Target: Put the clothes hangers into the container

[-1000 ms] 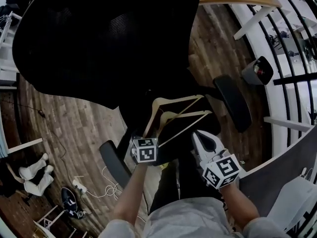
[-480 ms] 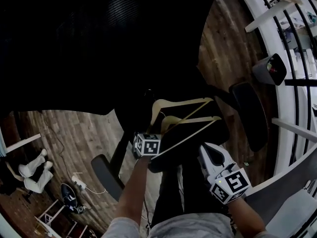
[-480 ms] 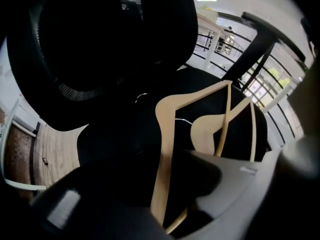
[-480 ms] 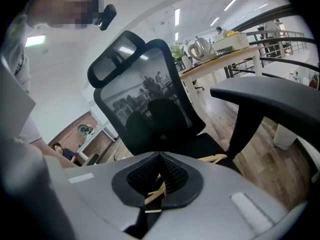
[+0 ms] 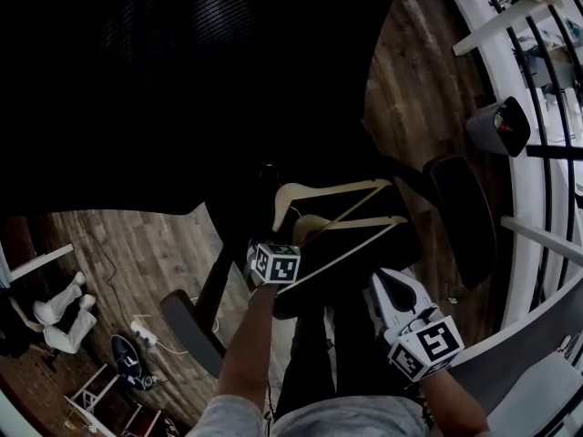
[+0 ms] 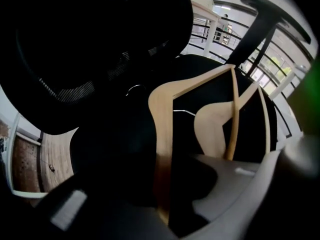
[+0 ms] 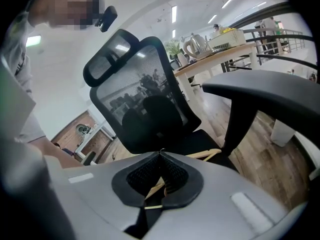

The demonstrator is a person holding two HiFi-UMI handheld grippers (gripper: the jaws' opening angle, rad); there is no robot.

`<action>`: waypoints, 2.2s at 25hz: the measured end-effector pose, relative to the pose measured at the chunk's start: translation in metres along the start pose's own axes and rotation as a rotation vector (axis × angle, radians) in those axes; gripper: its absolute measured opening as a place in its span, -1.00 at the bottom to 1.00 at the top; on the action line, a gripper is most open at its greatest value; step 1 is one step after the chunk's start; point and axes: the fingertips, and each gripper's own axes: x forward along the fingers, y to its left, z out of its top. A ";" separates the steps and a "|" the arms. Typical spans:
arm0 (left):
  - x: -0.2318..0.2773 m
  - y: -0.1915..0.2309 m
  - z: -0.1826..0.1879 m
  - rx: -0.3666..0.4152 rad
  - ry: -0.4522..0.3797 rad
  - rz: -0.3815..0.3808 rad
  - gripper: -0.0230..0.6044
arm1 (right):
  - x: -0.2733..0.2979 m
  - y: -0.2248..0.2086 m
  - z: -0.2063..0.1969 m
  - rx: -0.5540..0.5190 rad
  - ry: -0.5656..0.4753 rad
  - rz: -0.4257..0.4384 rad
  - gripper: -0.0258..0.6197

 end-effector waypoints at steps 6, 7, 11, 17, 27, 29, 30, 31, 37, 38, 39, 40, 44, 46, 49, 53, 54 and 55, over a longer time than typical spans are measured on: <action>-0.034 -0.004 0.007 -0.041 -0.093 -0.008 -0.66 | -0.004 0.013 0.003 -0.006 -0.020 0.005 -0.92; -0.042 -0.005 0.009 -0.049 -0.113 -0.007 -0.66 | -0.005 0.017 0.004 -0.010 -0.026 0.006 -0.92; -0.076 -0.005 0.013 -0.059 -0.171 0.003 -0.66 | -0.012 0.036 0.010 -0.029 -0.054 0.011 -0.92; -0.131 -0.003 0.012 -0.102 -0.236 -0.004 -0.66 | -0.036 0.064 0.019 -0.055 -0.100 0.002 -0.92; -0.224 -0.011 0.022 -0.083 -0.442 -0.055 -0.66 | -0.089 0.092 0.018 -0.082 -0.240 -0.082 -0.92; -0.250 -0.012 0.006 -0.098 -0.461 -0.042 -0.66 | -0.105 0.106 0.015 -0.090 -0.258 -0.068 -0.92; -0.263 -0.013 -0.002 -0.102 -0.469 -0.037 -0.66 | -0.115 0.113 0.014 -0.095 -0.267 -0.063 -0.92; -0.275 -0.016 -0.009 -0.102 -0.480 -0.036 -0.66 | -0.126 0.119 0.013 -0.102 -0.280 -0.066 -0.92; -0.319 -0.033 -0.003 -0.014 -0.581 -0.085 -0.65 | -0.189 0.128 0.022 -0.133 -0.419 -0.174 -0.92; -0.327 -0.035 -0.007 -0.007 -0.594 -0.088 -0.65 | -0.200 0.131 0.020 -0.139 -0.435 -0.184 -0.92; -0.335 -0.036 -0.012 -0.001 -0.606 -0.092 -0.65 | -0.212 0.135 0.018 -0.144 -0.451 -0.195 -0.92; -0.343 -0.038 -0.015 0.008 -0.619 -0.096 -0.65 | -0.224 0.137 0.016 -0.148 -0.467 -0.208 -0.92; -0.372 -0.045 -0.019 0.068 -0.681 -0.112 -0.65 | -0.269 0.147 0.009 -0.164 -0.527 -0.270 -0.92; -0.388 -0.049 -0.020 0.097 -0.717 -0.120 -0.65 | -0.290 0.152 0.004 -0.171 -0.550 -0.301 -0.92; -0.414 -0.052 -0.014 0.132 -0.777 -0.144 -0.65 | -0.315 0.160 0.000 -0.168 -0.582 -0.348 -0.92; -0.446 -0.056 -0.007 0.160 -0.849 -0.173 -0.65 | -0.339 0.169 -0.006 -0.170 -0.613 -0.397 -0.92; -0.453 -0.057 -0.007 0.169 -0.867 -0.179 -0.65 | -0.345 0.171 -0.007 -0.171 -0.620 -0.406 -0.92; -0.461 -0.058 -0.006 0.179 -0.885 -0.184 -0.65 | -0.351 0.174 -0.009 -0.171 -0.628 -0.414 -0.92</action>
